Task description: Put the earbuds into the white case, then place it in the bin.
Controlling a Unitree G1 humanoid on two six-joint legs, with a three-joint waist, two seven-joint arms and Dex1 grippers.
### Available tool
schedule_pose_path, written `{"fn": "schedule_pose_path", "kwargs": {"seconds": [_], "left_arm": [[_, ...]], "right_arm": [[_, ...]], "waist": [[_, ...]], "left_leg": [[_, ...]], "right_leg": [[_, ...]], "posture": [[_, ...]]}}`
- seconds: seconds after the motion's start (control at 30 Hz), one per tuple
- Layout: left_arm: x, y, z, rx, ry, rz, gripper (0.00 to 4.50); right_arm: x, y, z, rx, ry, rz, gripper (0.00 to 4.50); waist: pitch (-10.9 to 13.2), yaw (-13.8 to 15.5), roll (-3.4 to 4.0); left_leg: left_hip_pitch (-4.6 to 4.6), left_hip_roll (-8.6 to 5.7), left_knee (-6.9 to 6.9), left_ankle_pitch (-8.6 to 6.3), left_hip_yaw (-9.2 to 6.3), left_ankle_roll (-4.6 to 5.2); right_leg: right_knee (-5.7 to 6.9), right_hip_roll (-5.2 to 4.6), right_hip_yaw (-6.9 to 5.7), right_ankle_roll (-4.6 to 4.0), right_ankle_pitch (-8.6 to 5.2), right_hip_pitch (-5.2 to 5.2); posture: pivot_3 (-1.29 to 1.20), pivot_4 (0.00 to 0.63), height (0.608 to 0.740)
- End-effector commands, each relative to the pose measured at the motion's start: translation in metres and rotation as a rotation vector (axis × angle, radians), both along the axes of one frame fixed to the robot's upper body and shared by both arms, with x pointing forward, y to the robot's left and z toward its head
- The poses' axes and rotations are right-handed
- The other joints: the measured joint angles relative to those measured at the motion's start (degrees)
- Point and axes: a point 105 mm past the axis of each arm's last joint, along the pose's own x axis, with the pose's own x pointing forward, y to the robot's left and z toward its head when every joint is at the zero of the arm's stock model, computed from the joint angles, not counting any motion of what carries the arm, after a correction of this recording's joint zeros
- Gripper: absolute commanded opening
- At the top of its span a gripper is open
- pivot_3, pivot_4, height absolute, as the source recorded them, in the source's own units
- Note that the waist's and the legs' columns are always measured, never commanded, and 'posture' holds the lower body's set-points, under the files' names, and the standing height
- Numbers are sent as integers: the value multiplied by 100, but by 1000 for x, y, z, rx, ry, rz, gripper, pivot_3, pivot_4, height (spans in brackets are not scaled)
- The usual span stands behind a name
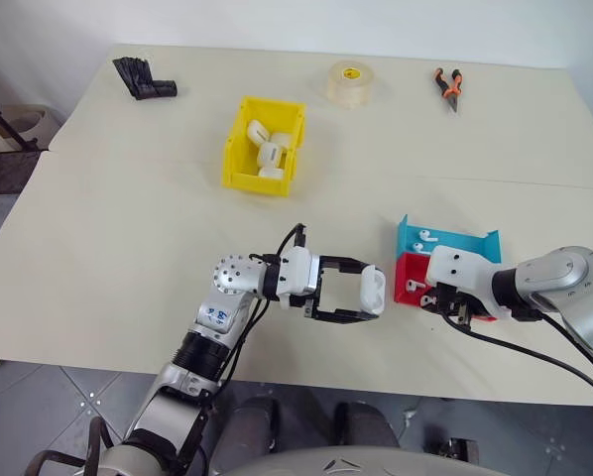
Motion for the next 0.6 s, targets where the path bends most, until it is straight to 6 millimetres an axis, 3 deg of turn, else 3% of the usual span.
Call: {"fn": "schedule_pose_path", "kwargs": {"seconds": [0.03, 0.13, 0.23, 0.3, 0.47, 0.6], "left_arm": [[-4, -2, 11, -23, -44, -11, 2797], [-4, -2, 11, -22, -44, -11, 2797], [-4, -2, 11, -22, -44, -13, 2797], [-4, -1, 10, -21, -43, -14, 2797], [-2, 4, 11, -13, -43, -22, 2797], [2, 8, 16, -25, -26, -25, 2797]], "right_arm": [[2, 0, 2, -6, -18, 0, 1043], [2, 1, 2, 4, -17, 0, 1043], [4, 1, 4, 12, -37, -13, 580], [5, 0, 8, 18, -54, -23, 580], [1, 3, 41, 156, -133, -36, 580], [-9, 22, 75, 468, -306, 95, 580]], "waist": [[0, -2, 0], [0, -6, 0], [0, -7, 0], [0, -6, 0], [0, 10, 0], [3, 19, -5]], "left_leg": [[0, 0, 0, 0, 0, 0], [1, 1, 0, 0, 0, 0], [1, 2, 0, 0, 0, 0], [1, 1, 0, 0, 1, 0], [-1, 0, 0, 0, 2, 0], [0, -1, 0, 0, -2, 0]], "right_leg": [[0, 0, 0, 0, 0, 0], [0, 0, 0, 0, 0, 1], [0, 1, 0, 0, 0, 1], [0, 1, 0, 0, 0, 0], [1, 0, 0, 0, 0, -2], [1, 0, -4, 1, 1, 2]], "posture": [[0, 150, 740], [0, 150, 740], [0, 150, 740], [0, 150, 740], [0, 150, 740], [0, 150, 740]]}}
